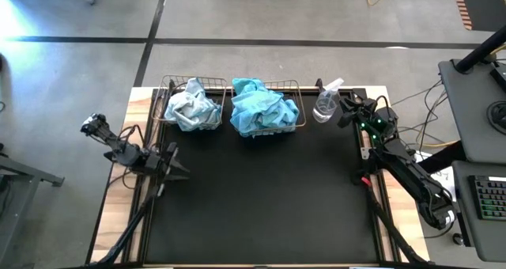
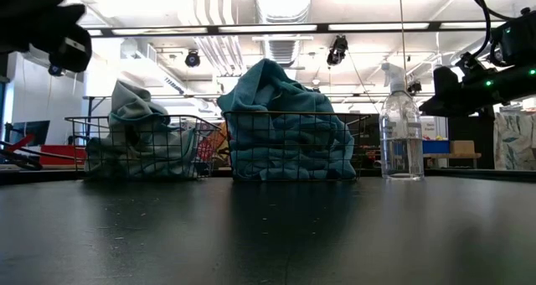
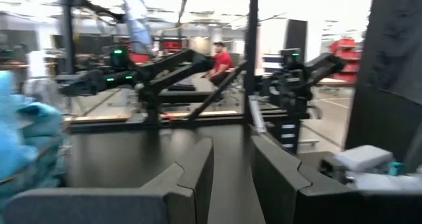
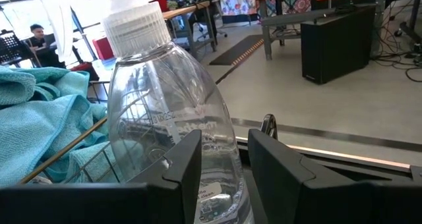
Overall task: Sort microfiber towel by color & place in baskets
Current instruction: Return to Home Position
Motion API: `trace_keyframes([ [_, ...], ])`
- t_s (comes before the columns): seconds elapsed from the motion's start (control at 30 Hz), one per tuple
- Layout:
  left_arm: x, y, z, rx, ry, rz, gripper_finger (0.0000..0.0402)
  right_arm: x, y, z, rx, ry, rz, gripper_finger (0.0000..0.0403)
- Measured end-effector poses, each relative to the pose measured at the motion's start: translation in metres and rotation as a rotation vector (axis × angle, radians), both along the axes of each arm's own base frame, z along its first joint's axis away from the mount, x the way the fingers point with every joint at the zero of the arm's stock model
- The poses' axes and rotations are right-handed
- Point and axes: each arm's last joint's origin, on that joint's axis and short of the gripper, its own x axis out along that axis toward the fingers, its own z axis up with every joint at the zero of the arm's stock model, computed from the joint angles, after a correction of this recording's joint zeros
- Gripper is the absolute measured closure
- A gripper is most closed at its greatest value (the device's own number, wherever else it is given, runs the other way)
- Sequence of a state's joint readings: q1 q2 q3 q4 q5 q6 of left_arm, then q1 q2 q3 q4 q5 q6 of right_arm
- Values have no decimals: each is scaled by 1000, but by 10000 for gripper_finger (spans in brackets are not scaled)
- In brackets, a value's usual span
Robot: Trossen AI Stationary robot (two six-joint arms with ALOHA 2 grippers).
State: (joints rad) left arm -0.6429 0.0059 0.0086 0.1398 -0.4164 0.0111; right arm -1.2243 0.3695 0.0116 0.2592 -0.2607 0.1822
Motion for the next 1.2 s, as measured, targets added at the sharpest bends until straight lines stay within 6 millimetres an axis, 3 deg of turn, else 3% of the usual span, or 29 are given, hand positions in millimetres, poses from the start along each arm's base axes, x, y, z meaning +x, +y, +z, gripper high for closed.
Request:
trace_keyframes([
  [0.67, 15, 52, -9, 1, 86, 476, 318, 0, 0, 0, 0, 0, 0, 284],
  [1.03, 7, 92, -12, -11, 132, 884, 318, 0, 0, 0, 0, 0, 0, 284],
  [1.2, -1, 109, -15, 76, 198, 1070, 318, 0, 0, 0, 0, 0, 0, 284],
])
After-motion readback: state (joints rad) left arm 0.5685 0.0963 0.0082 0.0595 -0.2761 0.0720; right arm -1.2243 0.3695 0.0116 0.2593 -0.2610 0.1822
